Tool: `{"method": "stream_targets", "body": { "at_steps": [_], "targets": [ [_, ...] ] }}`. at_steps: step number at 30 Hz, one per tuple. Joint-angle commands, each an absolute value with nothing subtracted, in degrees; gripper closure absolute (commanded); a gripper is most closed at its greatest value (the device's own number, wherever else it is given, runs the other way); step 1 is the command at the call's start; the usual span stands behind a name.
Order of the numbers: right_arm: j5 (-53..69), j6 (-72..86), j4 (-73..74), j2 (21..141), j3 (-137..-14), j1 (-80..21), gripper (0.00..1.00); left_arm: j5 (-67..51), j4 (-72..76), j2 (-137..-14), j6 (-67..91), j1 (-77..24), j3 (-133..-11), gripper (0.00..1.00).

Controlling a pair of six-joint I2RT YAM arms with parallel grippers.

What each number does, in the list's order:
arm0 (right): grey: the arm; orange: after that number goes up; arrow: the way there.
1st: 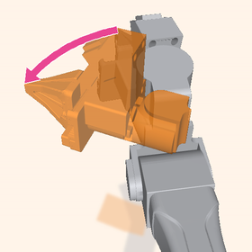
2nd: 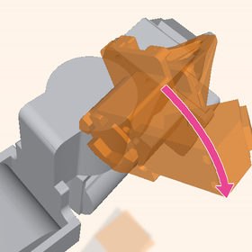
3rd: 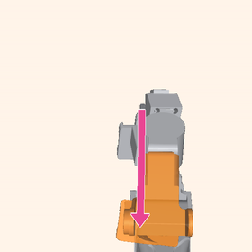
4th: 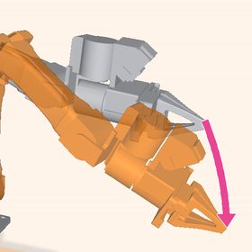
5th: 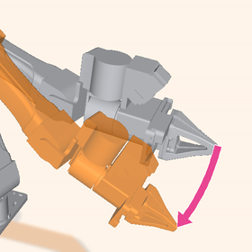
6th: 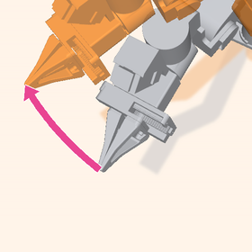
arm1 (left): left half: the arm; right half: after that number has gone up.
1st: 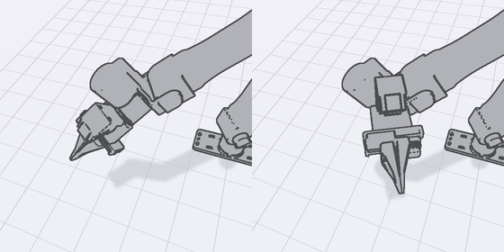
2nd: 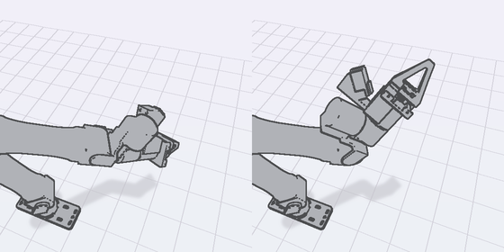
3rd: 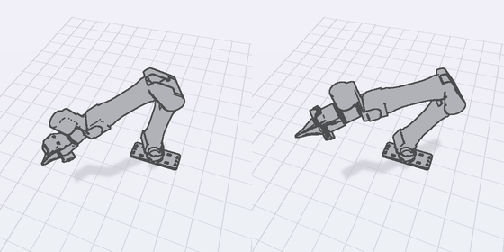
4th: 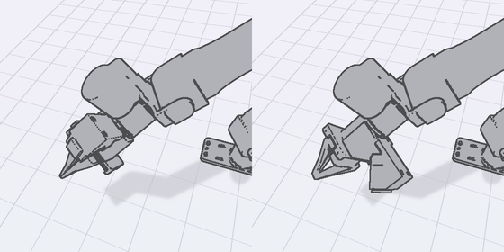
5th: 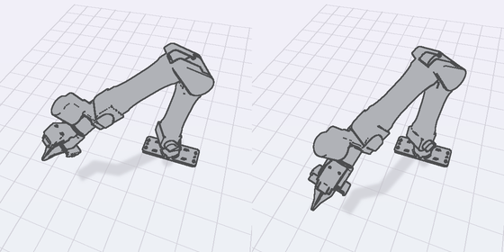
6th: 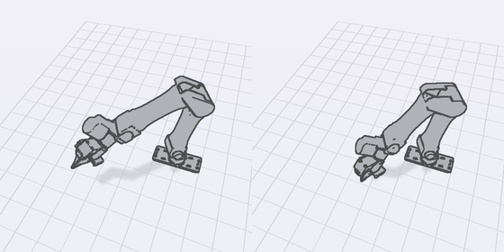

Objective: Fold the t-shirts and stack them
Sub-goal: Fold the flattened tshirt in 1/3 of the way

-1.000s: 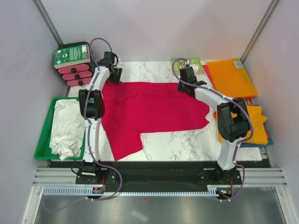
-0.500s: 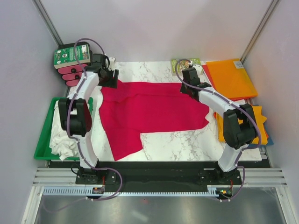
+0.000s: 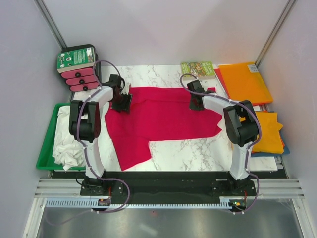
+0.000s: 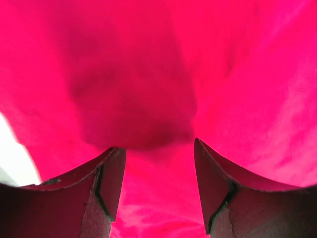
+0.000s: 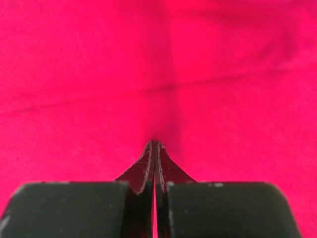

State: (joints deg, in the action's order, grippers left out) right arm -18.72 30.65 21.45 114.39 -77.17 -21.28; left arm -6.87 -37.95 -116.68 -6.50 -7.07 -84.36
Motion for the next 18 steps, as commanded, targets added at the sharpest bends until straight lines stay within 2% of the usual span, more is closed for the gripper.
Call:
{"method": "stream_targets", "body": {
  "at_steps": [1,13,17,18],
  "targets": [
    [-17.5,31.6,23.9,119.8,-83.4,-21.4,1.00,-3.2,-37.5,-120.7,-6.6,-6.5,-91.1,0.36],
    [-17.1,31.9,29.8,131.6,-98.9,-21.1,1.00,-0.2,-43.7,-133.0,-6.2,-4.6,-109.8,0.37],
    [-17.1,31.5,26.9,128.9,-96.4,-21.2,1.00,-2.1,-44.6,-131.9,-7.4,-4.2,-113.3,0.34],
    [-17.2,31.6,25.2,125.4,-94.8,-21.3,0.97,-3.2,-44.6,-130.3,-7.2,-4.0,-113.1,0.34]
  ]
}}
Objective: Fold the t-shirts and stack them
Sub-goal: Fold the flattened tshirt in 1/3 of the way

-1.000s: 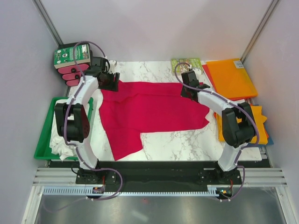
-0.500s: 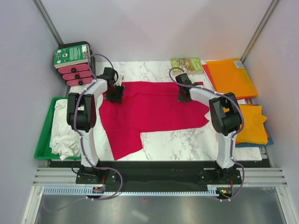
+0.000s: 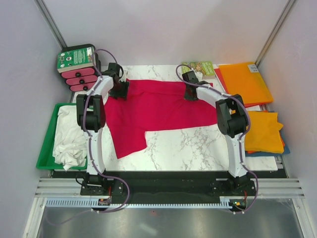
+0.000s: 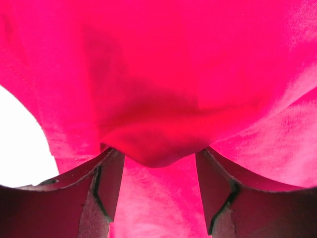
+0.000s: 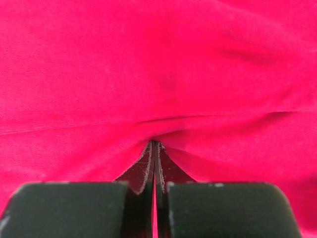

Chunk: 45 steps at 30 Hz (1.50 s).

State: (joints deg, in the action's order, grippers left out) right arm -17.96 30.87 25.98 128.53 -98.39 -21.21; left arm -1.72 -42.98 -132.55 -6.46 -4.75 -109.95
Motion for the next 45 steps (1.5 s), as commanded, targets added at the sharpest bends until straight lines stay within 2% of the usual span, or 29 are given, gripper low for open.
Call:
{"method": "stream_targets", "body": {
  "at_steps": [1,5,6,10,12,14,20,31,38,45],
  "targets": [
    [-17.1,31.6,21.9,123.2,-92.9,-21.3,0.94,-4.6,-44.0,-128.7,-6.5,-4.0,-112.0,0.32],
    [-17.5,31.4,20.4,113.4,-86.7,-22.2,0.75,-11.7,-41.8,-117.9,-4.3,-4.0,-105.2,0.28],
    [-17.7,31.3,20.6,112.2,-85.7,-22.6,0.73,-12.4,-41.2,-113.8,-4.0,-4.0,-101.4,0.28],
    [-18.5,31.9,20.9,107.4,-78.5,-23.4,0.74,-15.4,-38.6,-105.1,-3.5,-4.2,-90.4,0.30],
    [-18.4,32.6,20.8,106.0,-76.0,-23.5,0.78,-16.2,-38.3,-102.3,-4.3,-4.4,-84.7,0.31],
    [-18.1,33.5,20.8,105.6,-72.8,-23.4,0.82,-15.5,-37.9,-101.3,-4.7,-4.7,-79.8,0.32],
    [-16.7,35.2,20.8,105.6,-66.5,-24.3,0.85,-13.5,-38.1,-100.7,-7.5,-4.7,-72.2,0.33],
    [-15.7,36.0,21.4,105.2,-62.7,-27.2,0.84,-12.7,-38.0,-101.1,-9.5,-4.7,-65.7,0.34],
    [-17.1,37.1,22.9,101.4,-60.6,-29.0,0.81,-12.6,-37.3,-96.7,-10.9,-4.6,-62.5,0.34],
    [-27.0,34.7,28.0,99.2,-72.5,-28.8,0.62,-12.8,-36.8,-94.0,-8.2,-2.7,-69.6,0.30]
  ]
}}
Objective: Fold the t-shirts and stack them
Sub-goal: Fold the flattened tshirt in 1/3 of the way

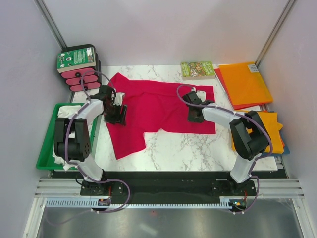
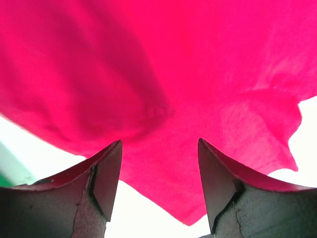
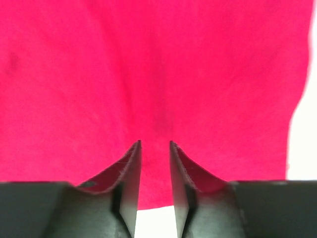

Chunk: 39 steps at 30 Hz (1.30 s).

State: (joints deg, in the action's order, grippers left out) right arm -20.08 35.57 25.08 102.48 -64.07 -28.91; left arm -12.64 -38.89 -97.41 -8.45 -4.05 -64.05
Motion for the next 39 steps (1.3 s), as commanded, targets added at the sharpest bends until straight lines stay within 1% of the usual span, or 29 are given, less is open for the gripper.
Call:
{"method": "stream_targets", "body": {
  "at_steps": [1,5,6,8,9,11,16,20,22,24,27,33,39],
  "targets": [
    [-27.9,34.5,28.4,98.8,-73.6,-28.8,0.61,-12.2,-36.7,-94.0,-7.9,-2.2,-71.4,0.30],
    [-31.3,34.1,27.1,96.8,-76.5,-28.8,0.61,-9.9,-33.9,-95.1,-4.2,-0.5,-75.0,0.30],
    [-31.0,33.6,25.4,94.9,-75.3,-28.8,0.64,-9.1,-32.8,-95.3,-3.3,-0.2,-75.1,0.30],
    [-27.5,31.7,18.5,92.6,-72.4,-28.9,0.65,-9.1,-30.5,-96.3,-1.2,-0.1,-75.1,0.30],
    [-26.1,30.9,16.1,90.7,-69.0,-28.9,0.66,-9.7,-29.0,-97.0,-1.1,-0.1,-75.3,0.31],
    [-22.7,29.7,12.4,89.7,-66.6,-28.9,0.66,-11.0,-29.0,-100.1,-1.2,-0.1,-76.6,0.32],
    [-21.3,27.7,14.5,91.1,-65.8,-29.0,0.68,-10.1,-30.5,-104.1,-3.5,-0.1,-79.1,0.33],
    [-20.6,27.3,14.0,89.0,-62.2,-29.2,0.68,-11.2,-31.2,-99.7,-5.9,-0.1,-75.8,0.33],
    [-20.4,27.3,13.7,88.0,-60.7,-29.2,0.68,-13.8,-31.3,-95.2,-8.0,-0.2,-71.5,0.32],
    [-20.4,27.8,13.8,88.8,-59.4,-29.3,0.69,-16.3,-32.3,-93.3,-8.9,-0.1,-67.8,0.32],
    [-20.0,29.8,14.2,90.9,-58.8,-29.2,0.69,-15.8,-34.4,-92.5,-9.6,-0.1,-65.1,0.33],
    [-18.6,34.4,14.9,96.8,-59.9,-29.2,0.70,-10.9,-37.5,-96.5,-9.6,-0.1,-64.8,0.33],
    [-19.9,36.4,19.6,101.2,-61.8,-29.2,0.70,-8.5,-38.7,-100.2,-9.8,-0.1,-65.0,0.34]
  ]
}}
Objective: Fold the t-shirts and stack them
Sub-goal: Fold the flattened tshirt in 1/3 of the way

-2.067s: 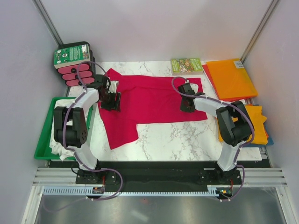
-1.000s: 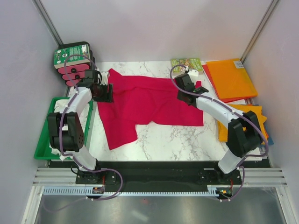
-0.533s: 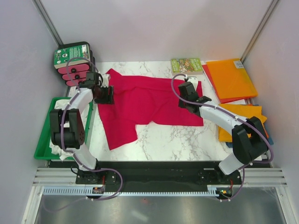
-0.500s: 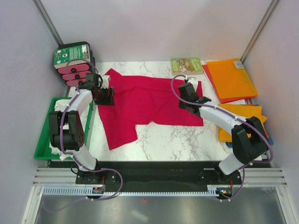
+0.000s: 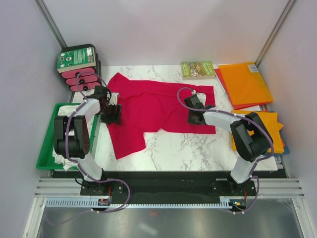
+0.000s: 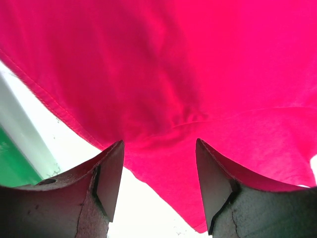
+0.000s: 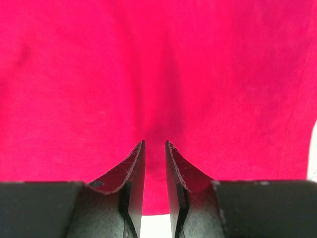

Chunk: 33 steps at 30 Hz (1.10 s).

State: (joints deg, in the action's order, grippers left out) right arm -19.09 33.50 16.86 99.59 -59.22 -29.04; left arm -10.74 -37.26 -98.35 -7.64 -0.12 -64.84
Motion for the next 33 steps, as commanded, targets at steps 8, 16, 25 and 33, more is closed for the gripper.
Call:
{"method": "stream_targets", "body": {
  "at_steps": [8,16,25,33],
  "targets": [
    [-21.8,38.2,23.8,102.4,-60.8,-27.3,0.70,-5.6,-38.5,-102.3,-10.4,1.5,-64.8,0.35],
    [-21.0,38.0,24.9,102.8,-59.5,-24.8,0.71,-6.2,-38.5,-102.1,-10.6,3.2,-64.4,0.35],
    [-18.2,28.4,8.3,86.1,-56.2,-27.0,0.48,-20.9,-31.4,-82.9,-8.0,3.5,-62.4,0.23],
    [-21.8,23.3,9.1,74.5,-54.2,-30.0,0.02,-18.5,-30.1,-70.2,-5.1,4.1,-57.2,0.12]
  ]
}}
